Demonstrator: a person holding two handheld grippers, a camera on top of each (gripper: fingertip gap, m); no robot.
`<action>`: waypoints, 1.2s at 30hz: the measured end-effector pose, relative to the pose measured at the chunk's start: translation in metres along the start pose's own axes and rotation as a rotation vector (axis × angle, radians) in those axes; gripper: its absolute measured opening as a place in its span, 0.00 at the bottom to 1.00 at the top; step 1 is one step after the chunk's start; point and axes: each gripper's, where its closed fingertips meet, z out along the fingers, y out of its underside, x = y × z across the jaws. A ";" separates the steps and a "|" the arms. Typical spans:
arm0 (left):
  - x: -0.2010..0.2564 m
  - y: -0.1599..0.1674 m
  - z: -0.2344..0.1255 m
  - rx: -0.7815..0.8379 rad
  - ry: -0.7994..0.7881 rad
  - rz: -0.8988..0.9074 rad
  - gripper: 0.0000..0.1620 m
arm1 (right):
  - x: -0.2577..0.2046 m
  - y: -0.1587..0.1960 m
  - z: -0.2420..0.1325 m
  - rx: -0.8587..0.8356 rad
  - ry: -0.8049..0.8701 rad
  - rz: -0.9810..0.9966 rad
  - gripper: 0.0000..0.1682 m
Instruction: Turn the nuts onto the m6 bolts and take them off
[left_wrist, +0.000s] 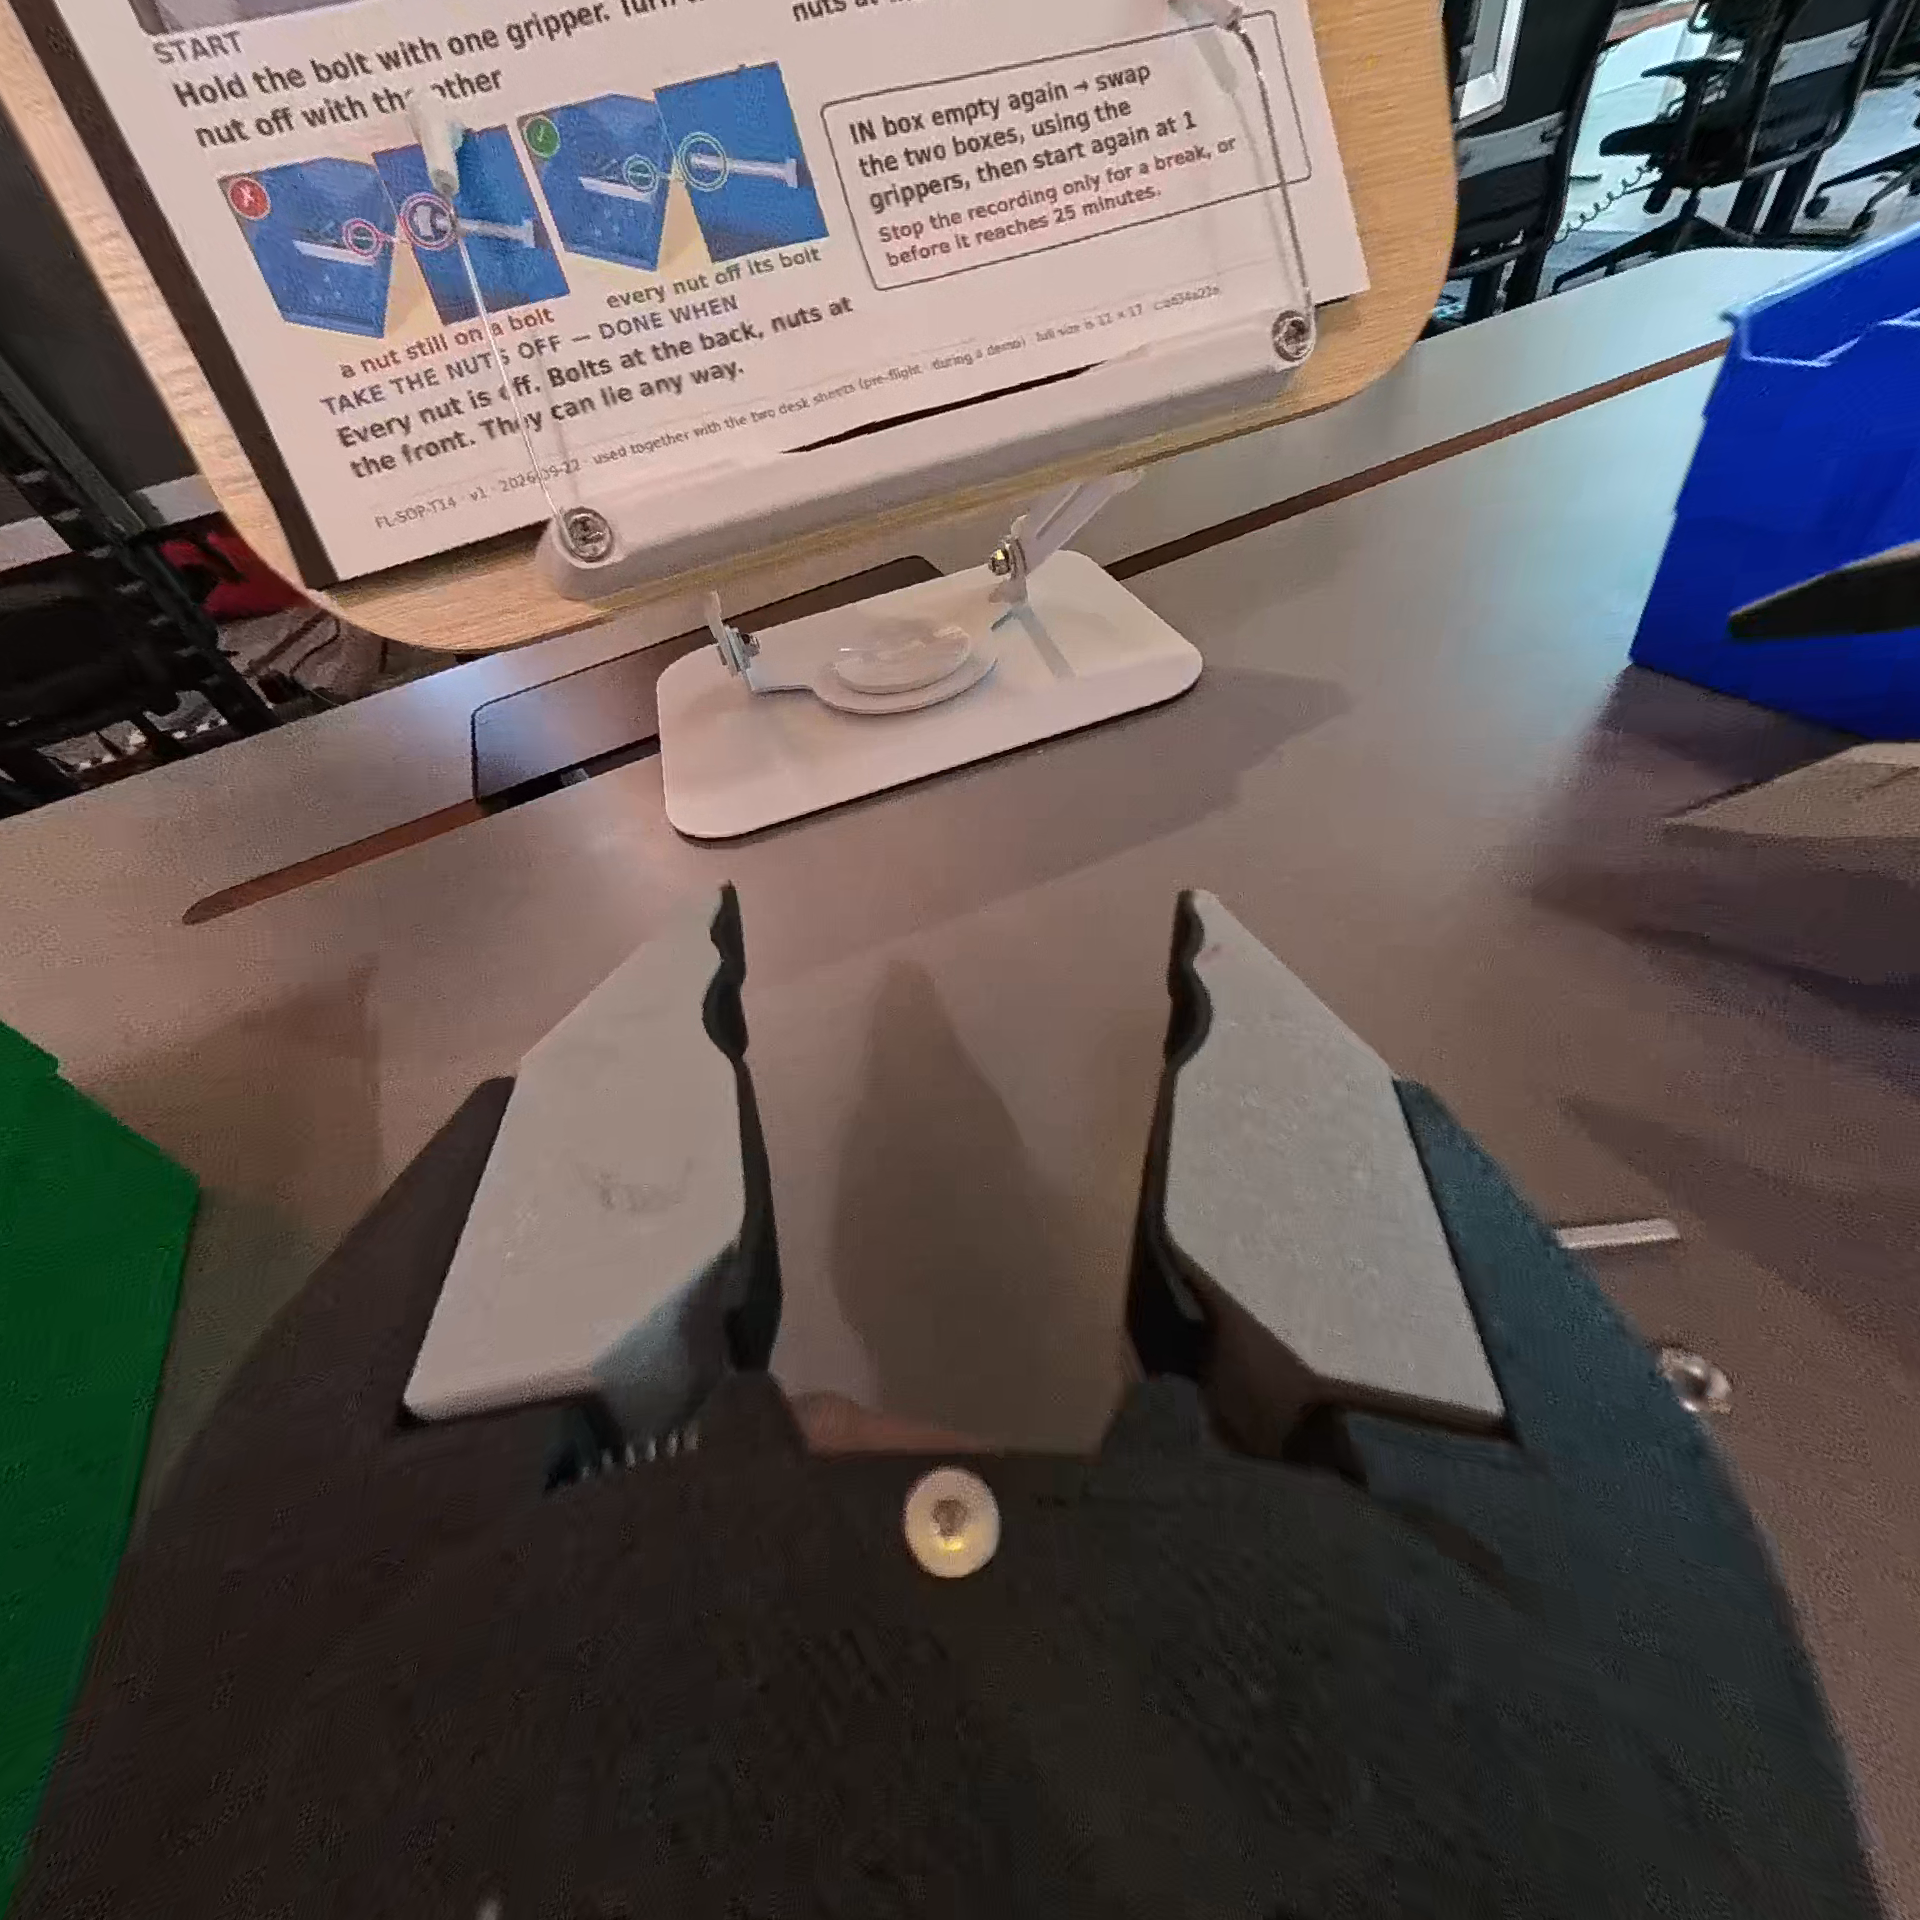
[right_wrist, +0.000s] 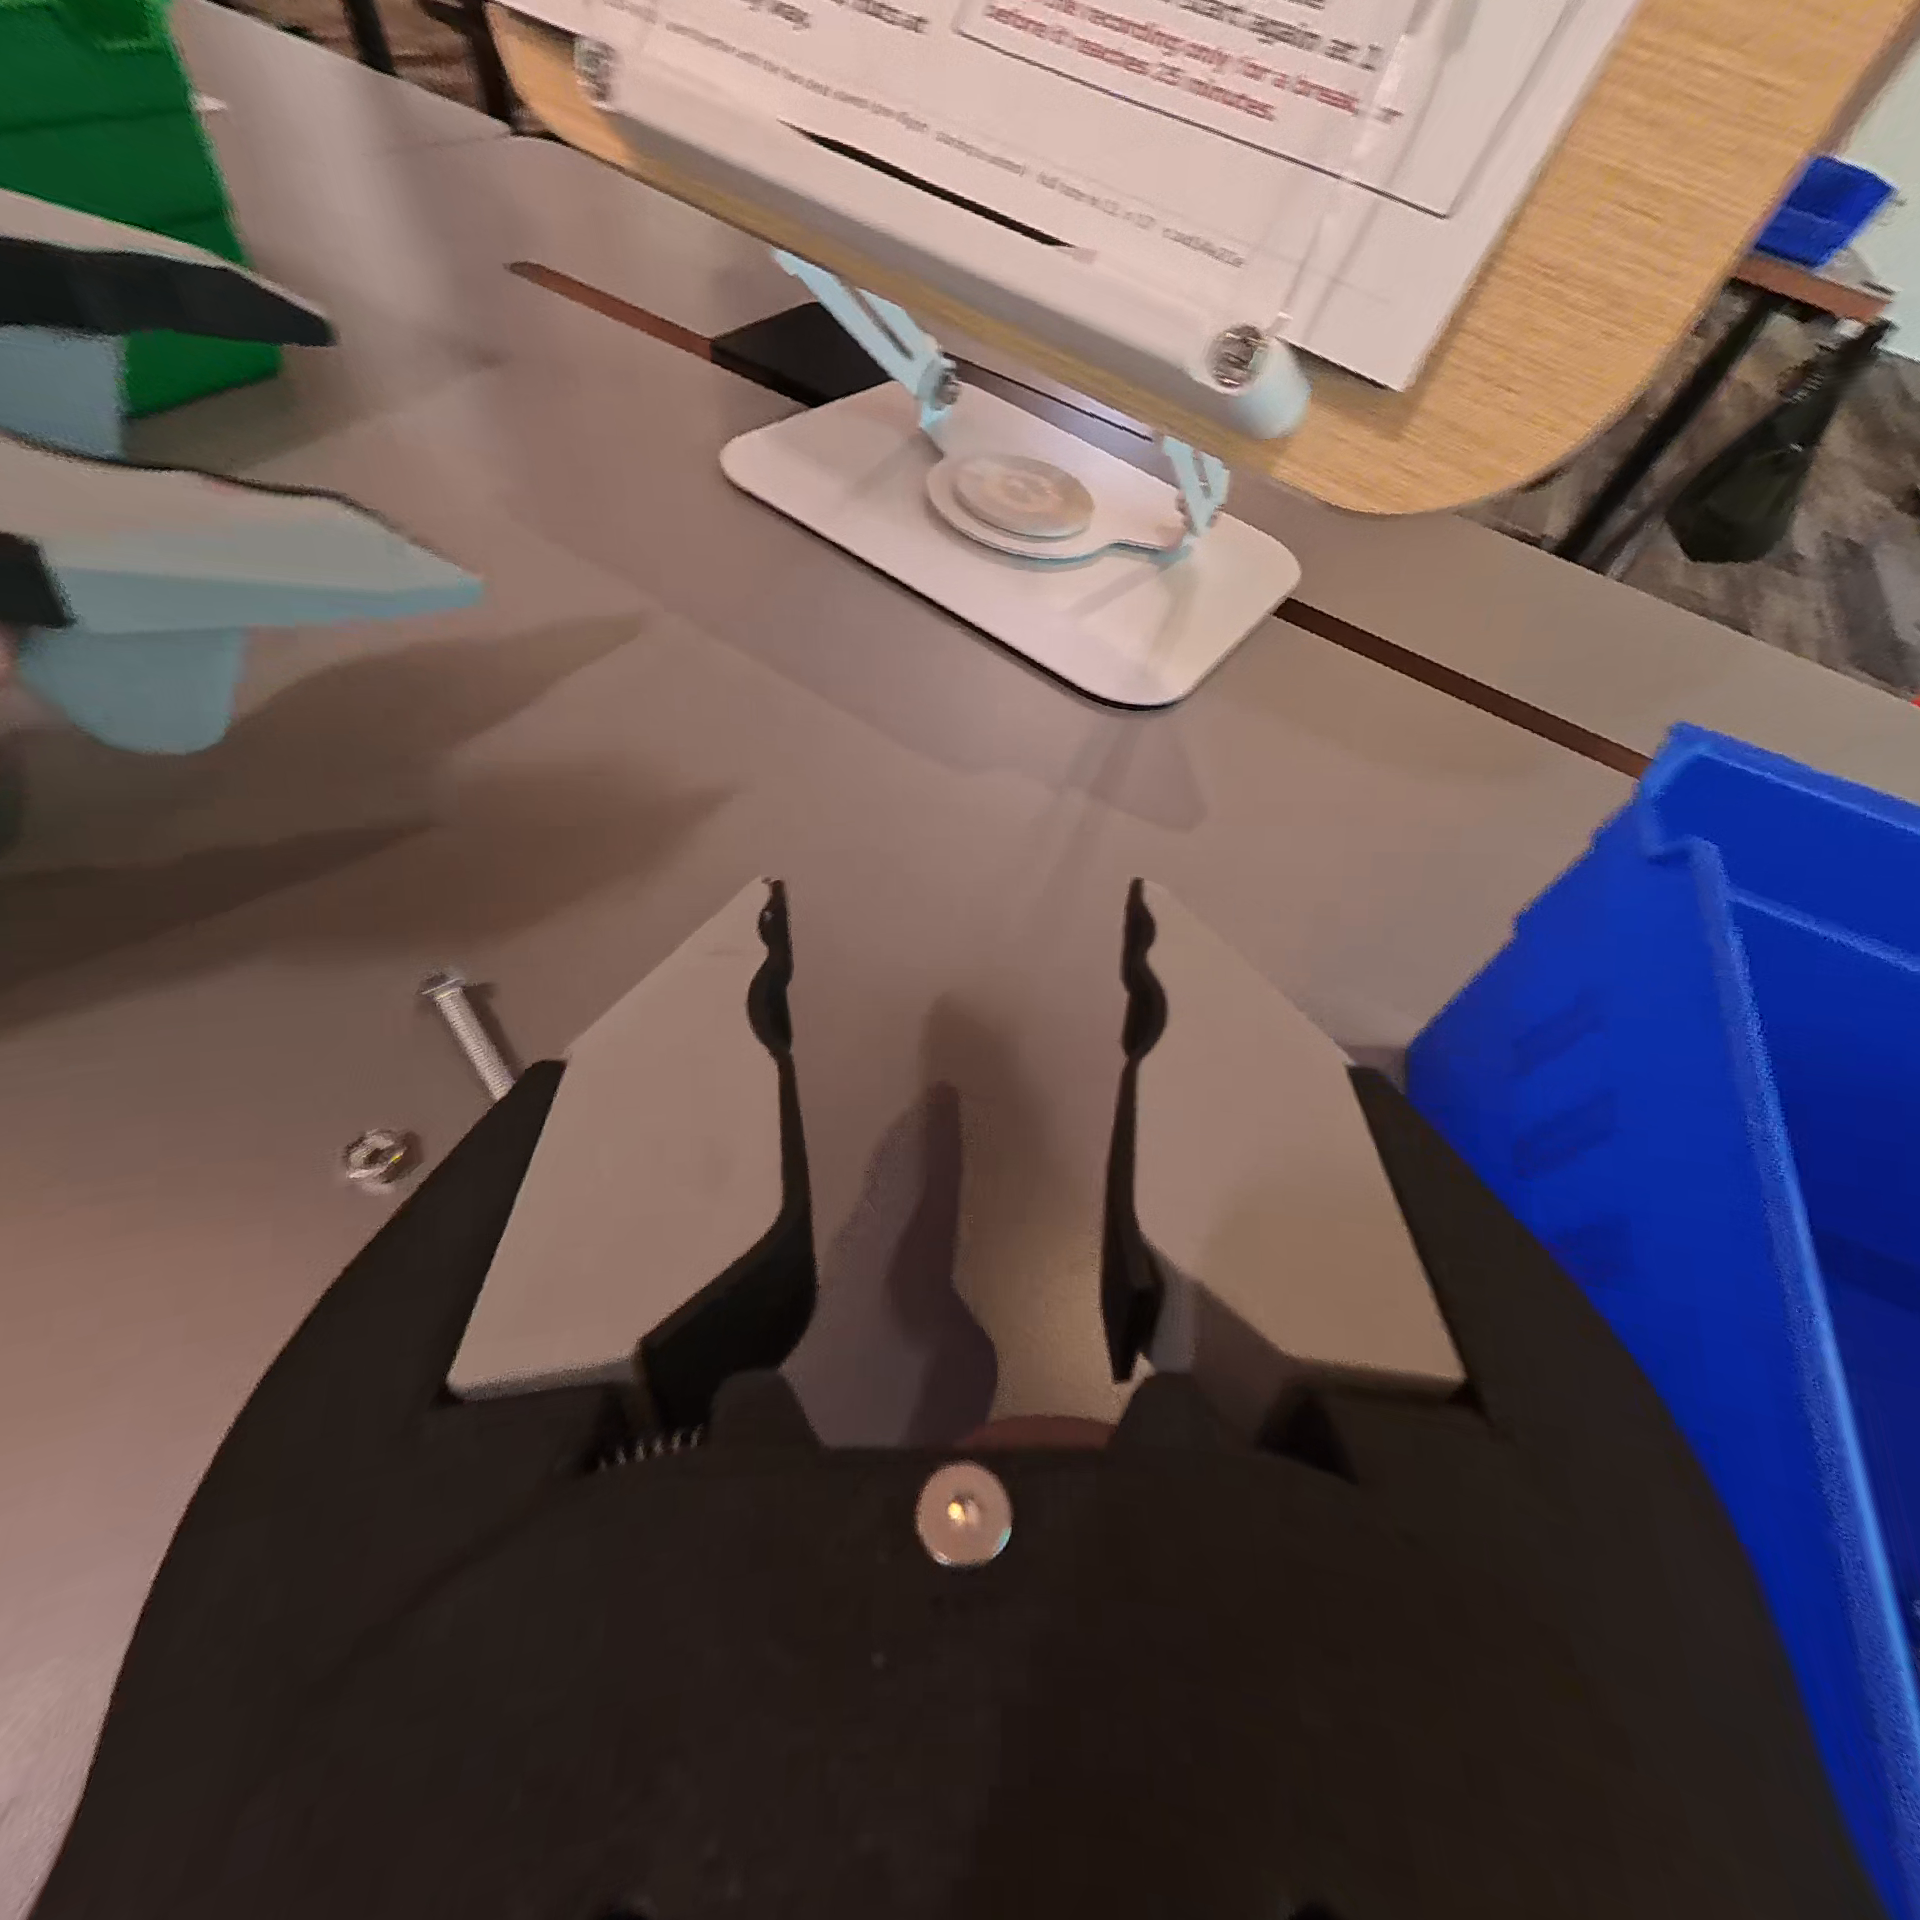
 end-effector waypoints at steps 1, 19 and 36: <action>0.000 0.000 0.000 -0.001 0.005 -0.008 0.49 | -0.009 0.000 -0.001 0.002 -0.053 -0.021 0.29; 0.045 0.023 -0.004 -0.142 0.307 0.080 0.37 | -0.101 0.052 -0.003 -0.285 -0.537 -0.190 0.02; 0.101 0.022 -0.038 0.028 0.565 0.541 0.22 | -0.087 0.022 -0.017 -0.173 -0.567 -0.027 0.01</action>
